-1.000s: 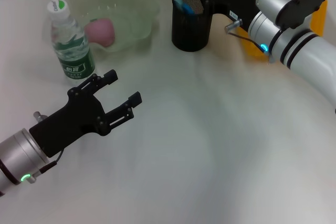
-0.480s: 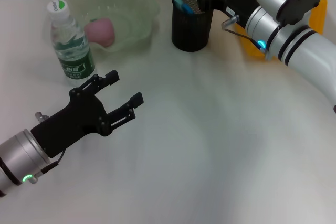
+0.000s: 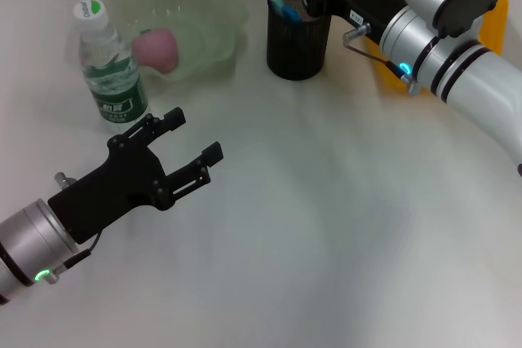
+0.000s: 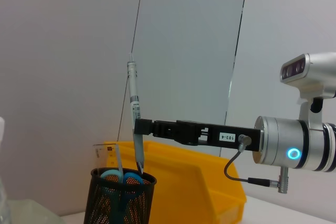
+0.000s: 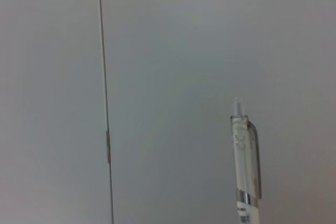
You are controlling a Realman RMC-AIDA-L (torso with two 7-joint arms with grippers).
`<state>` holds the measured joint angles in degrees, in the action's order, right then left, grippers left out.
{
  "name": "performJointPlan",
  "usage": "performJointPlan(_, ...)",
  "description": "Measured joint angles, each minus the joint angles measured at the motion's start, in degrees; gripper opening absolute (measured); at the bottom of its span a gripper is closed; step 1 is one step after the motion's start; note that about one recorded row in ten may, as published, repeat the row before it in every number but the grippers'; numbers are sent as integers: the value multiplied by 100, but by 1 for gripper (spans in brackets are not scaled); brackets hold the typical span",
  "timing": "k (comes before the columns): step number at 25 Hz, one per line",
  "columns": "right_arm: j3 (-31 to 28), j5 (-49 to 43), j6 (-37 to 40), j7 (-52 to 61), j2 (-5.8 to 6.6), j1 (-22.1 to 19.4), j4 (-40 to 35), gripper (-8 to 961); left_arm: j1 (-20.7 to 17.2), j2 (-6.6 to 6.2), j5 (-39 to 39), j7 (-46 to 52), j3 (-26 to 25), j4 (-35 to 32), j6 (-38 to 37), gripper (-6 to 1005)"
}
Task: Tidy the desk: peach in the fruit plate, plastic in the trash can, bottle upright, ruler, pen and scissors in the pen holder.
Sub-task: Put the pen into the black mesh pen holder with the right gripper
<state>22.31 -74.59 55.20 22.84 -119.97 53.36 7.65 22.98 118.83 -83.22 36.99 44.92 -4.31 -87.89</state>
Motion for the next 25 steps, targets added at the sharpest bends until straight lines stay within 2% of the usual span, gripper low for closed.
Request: performJointPlan(25,-34,13,-50,-74,0,-7,-59,127,31,-19,40,60,-54,-8,-82,802)
